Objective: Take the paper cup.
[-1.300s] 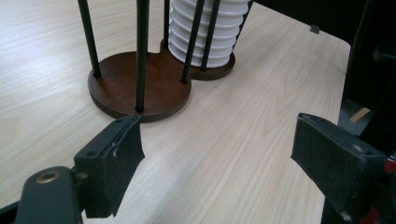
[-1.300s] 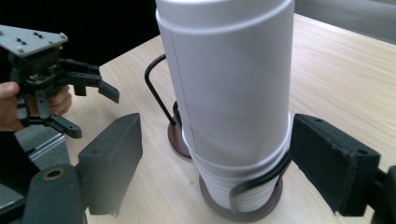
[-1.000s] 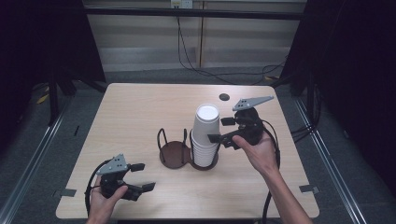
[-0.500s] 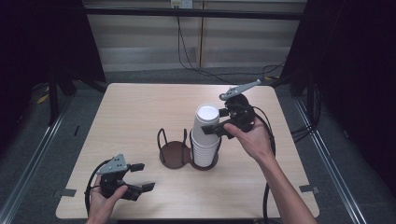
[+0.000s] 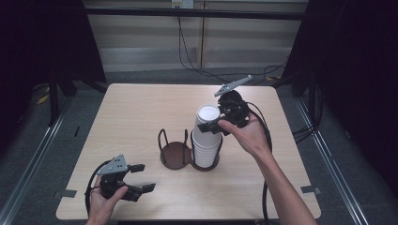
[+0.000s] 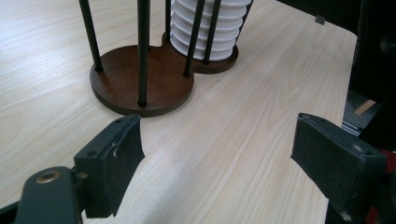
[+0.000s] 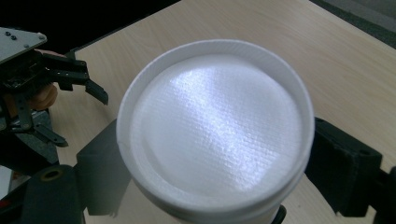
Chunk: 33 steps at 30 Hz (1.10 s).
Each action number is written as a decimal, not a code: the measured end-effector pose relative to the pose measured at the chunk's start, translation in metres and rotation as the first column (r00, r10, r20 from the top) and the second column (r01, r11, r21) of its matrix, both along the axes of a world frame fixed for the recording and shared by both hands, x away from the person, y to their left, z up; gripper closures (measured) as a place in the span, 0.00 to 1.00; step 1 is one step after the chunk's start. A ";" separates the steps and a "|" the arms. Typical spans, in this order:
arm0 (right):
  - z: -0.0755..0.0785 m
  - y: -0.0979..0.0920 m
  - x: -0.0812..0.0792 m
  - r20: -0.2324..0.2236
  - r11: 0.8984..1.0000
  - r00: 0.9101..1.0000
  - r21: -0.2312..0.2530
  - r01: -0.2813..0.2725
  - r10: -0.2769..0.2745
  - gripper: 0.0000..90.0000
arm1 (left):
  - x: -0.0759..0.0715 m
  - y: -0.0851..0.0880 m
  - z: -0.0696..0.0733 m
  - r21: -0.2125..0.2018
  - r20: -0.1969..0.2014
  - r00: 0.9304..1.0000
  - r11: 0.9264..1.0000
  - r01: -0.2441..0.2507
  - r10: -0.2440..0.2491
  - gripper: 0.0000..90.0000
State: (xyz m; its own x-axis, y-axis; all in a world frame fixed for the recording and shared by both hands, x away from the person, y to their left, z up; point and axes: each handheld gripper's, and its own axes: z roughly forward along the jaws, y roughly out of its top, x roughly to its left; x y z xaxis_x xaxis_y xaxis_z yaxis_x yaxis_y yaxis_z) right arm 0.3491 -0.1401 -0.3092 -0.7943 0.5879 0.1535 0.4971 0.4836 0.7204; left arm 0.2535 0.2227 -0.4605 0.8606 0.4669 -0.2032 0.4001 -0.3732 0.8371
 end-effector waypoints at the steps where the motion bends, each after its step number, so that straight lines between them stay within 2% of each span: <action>1: 0.000 0.000 0.000 0.000 1.000 1.000 0.000 0.000 0.000 0.19 | 0.000 0.000 0.000 0.000 0.000 1.000 1.000 0.000 0.000 0.18; 2: 0.000 0.001 0.000 0.013 1.000 1.000 -0.005 0.000 0.000 0.21 | 0.000 0.000 0.000 -0.001 -0.002 1.000 1.000 0.000 0.000 0.18; 5: 0.000 0.000 0.000 0.008 1.000 1.000 -0.006 0.003 -0.003 0.22 | 0.000 0.000 0.000 0.001 0.000 1.000 1.000 0.002 -0.002 0.18; 7: 0.000 0.000 0.000 0.007 1.000 1.000 -0.007 0.001 -0.001 0.22 | 0.000 0.000 -0.001 -0.013 -0.009 1.000 1.000 0.001 -0.002 0.18; 8: 0.001 0.001 0.000 0.011 1.000 1.000 -0.011 0.002 -0.002 0.23 | 0.003 0.003 -0.003 -0.065 -0.059 0.998 0.998 0.004 -0.008 0.18; 9: 0.001 0.001 0.000 0.011 1.000 1.000 -0.011 0.002 -0.002 0.23 | 0.003 0.003 -0.003 -0.065 -0.059 0.998 0.998 0.004 -0.008 0.18; 10: 0.002 0.001 -0.001 0.015 1.000 1.000 -0.024 -0.001 0.001 0.23 | 0.004 0.006 -0.004 -0.069 -0.067 0.998 0.997 -0.018 0.013 0.18; 15: 0.003 0.002 -0.001 0.028 0.999 1.000 -0.035 -0.005 0.006 0.24 | 0.005 0.010 -0.003 -0.074 -0.061 0.998 0.997 -0.037 0.033 0.18; 19: 0.005 0.003 -0.002 0.038 0.999 0.999 -0.048 -0.006 0.008 0.25 | 0.004 0.008 -0.002 -0.054 -0.046 0.999 0.998 -0.026 0.023 0.18; 33: 0.008 0.002 -0.004 0.050 0.999 0.999 -0.044 -0.005 0.007 0.25 | 0.003 0.006 -0.002 -0.046 -0.040 0.999 0.999 -0.015 0.014 0.18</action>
State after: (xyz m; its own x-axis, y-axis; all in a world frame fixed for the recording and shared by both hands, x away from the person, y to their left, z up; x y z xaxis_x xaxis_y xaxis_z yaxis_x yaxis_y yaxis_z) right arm 0.3456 -0.1378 -0.3015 -0.8037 0.5885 0.0878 0.4582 0.5180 0.7223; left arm 0.2569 0.2289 -0.4629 0.8447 0.4686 -0.2585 0.4383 -0.3286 0.8366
